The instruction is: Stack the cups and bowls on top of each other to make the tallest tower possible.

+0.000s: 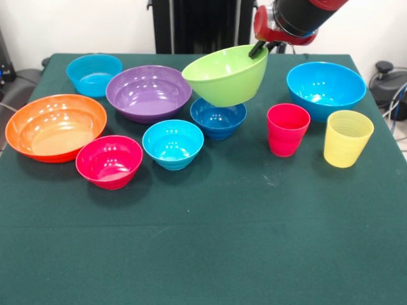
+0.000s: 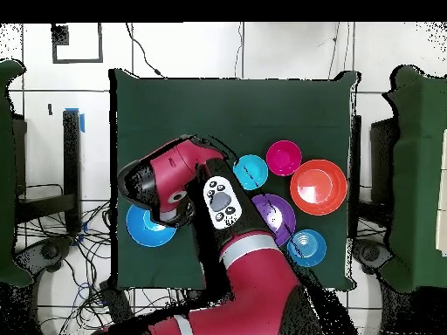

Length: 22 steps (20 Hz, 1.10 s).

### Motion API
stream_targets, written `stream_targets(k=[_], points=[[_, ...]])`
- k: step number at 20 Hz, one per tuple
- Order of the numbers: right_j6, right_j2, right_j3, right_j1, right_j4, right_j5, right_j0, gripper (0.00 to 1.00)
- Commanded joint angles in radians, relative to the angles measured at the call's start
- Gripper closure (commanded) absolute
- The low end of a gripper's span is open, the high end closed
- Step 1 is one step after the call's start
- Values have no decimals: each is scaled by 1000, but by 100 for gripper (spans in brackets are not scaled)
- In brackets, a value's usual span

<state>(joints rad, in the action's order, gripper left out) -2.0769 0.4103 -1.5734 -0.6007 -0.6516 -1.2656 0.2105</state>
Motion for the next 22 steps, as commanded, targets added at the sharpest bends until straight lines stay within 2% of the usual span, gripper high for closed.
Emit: stream_targets(k=[1, 22], points=[[276, 35, 33, 5, -91, -30, 10, 100], [313, 36, 67, 16, -121, -35, 12, 100]])
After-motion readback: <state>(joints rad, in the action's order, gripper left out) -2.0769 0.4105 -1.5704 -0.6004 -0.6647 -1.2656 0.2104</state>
